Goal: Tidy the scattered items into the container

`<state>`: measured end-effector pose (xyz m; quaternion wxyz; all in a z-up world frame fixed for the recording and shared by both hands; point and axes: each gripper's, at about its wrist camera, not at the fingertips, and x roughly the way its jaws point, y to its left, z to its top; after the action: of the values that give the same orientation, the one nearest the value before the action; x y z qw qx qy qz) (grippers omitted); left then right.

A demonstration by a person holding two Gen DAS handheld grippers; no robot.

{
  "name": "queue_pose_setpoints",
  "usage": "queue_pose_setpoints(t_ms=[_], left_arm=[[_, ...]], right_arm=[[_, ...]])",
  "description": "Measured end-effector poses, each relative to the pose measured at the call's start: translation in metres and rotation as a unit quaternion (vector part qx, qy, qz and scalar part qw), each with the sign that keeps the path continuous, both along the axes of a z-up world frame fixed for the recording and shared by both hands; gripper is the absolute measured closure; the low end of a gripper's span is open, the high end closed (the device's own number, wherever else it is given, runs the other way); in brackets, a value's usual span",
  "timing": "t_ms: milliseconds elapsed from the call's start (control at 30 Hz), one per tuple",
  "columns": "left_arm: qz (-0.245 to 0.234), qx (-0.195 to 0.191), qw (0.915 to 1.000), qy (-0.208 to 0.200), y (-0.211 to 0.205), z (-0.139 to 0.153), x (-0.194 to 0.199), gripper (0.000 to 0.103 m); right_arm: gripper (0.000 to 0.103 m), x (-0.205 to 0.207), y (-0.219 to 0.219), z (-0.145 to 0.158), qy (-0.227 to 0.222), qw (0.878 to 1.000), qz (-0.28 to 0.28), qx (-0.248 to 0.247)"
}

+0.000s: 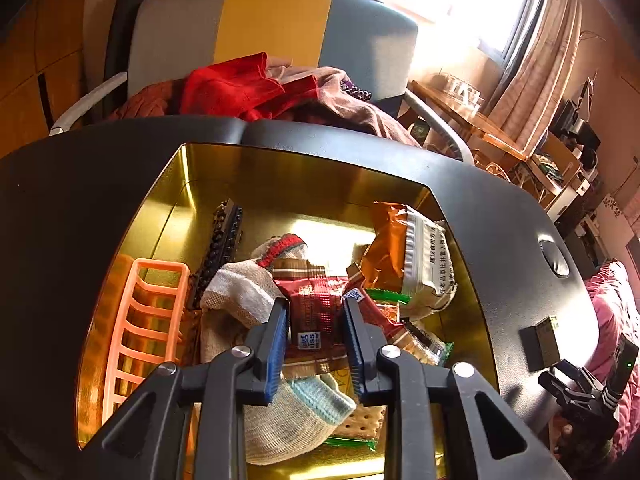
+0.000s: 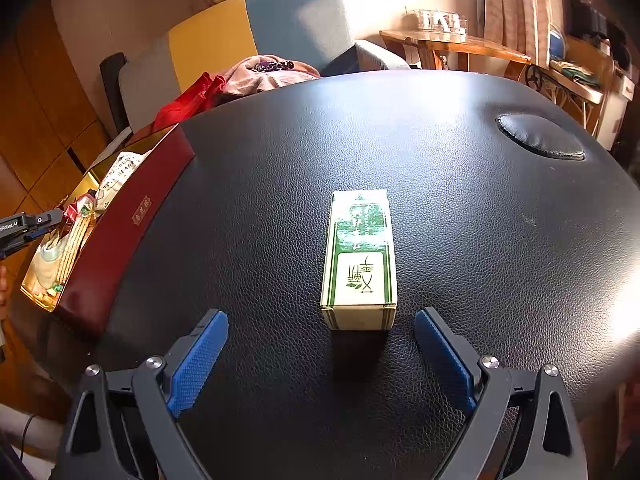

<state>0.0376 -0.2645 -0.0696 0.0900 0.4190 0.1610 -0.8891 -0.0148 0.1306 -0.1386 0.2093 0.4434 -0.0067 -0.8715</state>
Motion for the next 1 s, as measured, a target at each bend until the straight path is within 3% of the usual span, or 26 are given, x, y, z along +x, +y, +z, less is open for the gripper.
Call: queue_pose_setpoints(t_ms=[200, 467, 533, 633, 733, 800, 1000], left_arm=[[0.011, -0.009, 0.9998, 0.012, 0.002, 0.006, 0.007, 0.062], [0.011, 0.003, 0.9987, 0.049, 0.02, 0.019, 0.032, 0.06], [0.007, 0.0, 0.9984, 0.056, 0.032, 0.021, 0.04, 0.06], [-0.008, -0.006, 0.9984, 0.056, 0.049, 0.023, 0.051, 0.06], [-0.017, -0.012, 0.9986, 0.049, 0.061, 0.023, 0.057, 0.06], [-0.02, -0.016, 0.9986, 0.046, 0.066, 0.022, 0.058, 0.06], [-0.018, -0.004, 0.999, 0.04, 0.068, 0.019, 0.062, 0.06]], right_arm=[[0.009, -0.001, 0.005, 0.003, -0.007, 1.0, -0.008, -0.021], [0.011, -0.007, 0.015, 0.019, 0.002, 0.999, -0.023, -0.026], [0.016, -0.013, 0.013, 0.022, 0.003, 1.0, -0.022, -0.021], [0.031, -0.026, 0.006, 0.022, 0.001, 1.0, -0.02, -0.001], [0.051, -0.036, -0.002, 0.018, -0.003, 0.999, -0.023, 0.028], [0.071, -0.04, -0.006, 0.016, -0.003, 0.998, -0.028, 0.05], [0.072, -0.034, -0.008, 0.014, 0.004, 0.998, -0.026, 0.057]])
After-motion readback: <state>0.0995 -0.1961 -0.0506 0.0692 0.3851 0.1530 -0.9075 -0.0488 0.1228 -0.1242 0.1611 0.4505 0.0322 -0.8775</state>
